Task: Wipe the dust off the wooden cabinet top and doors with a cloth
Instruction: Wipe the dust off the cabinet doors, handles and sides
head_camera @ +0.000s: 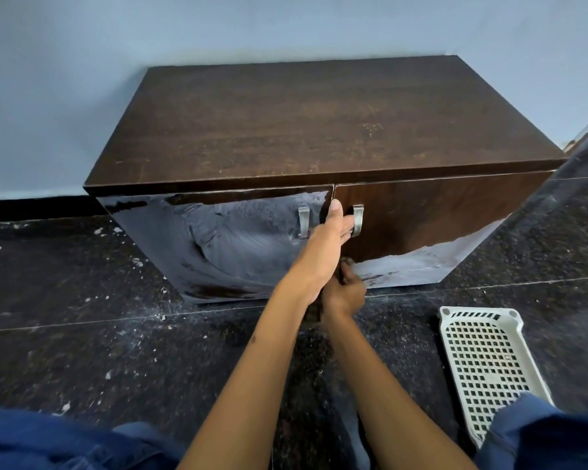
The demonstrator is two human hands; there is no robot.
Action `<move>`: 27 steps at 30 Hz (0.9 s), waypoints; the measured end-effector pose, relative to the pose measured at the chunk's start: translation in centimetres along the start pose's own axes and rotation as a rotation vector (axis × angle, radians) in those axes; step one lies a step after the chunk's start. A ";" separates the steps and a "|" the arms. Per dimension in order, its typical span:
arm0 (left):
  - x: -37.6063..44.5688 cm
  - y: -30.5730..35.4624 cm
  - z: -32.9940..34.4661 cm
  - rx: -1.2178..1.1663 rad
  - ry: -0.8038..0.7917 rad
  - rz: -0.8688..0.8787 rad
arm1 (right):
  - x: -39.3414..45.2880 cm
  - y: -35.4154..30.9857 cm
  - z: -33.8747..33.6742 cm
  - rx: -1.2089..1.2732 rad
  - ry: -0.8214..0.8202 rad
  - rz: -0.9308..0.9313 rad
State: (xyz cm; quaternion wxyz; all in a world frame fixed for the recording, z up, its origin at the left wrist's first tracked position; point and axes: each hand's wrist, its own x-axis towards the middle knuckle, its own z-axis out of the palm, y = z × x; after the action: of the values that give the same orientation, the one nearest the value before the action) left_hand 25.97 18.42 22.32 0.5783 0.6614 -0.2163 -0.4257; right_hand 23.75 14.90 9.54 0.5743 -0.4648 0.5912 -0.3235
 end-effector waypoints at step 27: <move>-1.6 -5.5 -1.9 1.302 0.436 0.576 | -0.4 0.0 -1.1 -0.173 -0.088 -0.483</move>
State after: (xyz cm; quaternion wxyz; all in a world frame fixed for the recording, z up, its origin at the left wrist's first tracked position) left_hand 25.48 22.09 17.56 0.1878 0.8569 -0.4700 0.0979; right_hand 22.58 15.08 9.79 0.4636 -0.6535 0.4630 -0.3790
